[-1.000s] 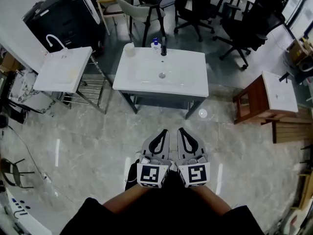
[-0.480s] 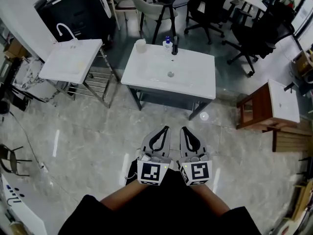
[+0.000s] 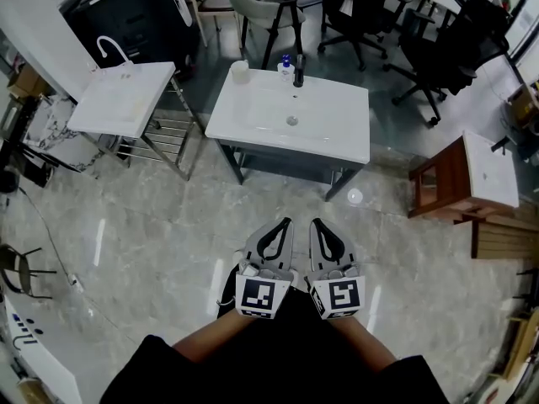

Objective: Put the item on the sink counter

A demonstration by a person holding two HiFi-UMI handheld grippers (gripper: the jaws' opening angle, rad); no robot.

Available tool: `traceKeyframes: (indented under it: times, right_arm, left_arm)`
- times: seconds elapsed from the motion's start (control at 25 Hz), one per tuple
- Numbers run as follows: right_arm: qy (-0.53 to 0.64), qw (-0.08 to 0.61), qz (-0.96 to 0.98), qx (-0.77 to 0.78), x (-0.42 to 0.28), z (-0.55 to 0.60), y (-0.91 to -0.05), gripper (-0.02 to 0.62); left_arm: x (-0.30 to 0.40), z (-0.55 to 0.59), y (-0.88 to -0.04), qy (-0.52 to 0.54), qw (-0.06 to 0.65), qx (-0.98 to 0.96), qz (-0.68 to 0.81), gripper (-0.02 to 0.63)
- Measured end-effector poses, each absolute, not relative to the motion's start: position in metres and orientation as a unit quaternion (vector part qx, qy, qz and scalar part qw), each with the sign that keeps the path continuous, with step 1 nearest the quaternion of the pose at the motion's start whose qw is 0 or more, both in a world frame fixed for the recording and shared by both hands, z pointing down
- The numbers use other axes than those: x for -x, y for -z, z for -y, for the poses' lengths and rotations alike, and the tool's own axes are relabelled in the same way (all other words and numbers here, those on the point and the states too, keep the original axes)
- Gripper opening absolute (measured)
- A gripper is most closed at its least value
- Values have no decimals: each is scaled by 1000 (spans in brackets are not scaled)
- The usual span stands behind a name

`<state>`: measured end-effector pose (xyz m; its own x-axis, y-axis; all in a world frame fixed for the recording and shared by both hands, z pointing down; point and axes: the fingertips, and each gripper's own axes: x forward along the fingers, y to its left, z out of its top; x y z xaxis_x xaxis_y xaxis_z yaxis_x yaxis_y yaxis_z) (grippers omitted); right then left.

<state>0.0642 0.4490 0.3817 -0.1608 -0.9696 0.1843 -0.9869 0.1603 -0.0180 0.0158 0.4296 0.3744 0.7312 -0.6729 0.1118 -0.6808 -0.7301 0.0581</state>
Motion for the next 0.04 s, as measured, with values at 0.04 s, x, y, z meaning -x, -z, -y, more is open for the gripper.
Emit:
traceKeyframes:
  times: [0.04]
  right_arm:
    - [-66,64,759,-644,-67,-451,-382,32]
  left_arm:
    - [-19,-432,-375,-42,48,-930,362,15]
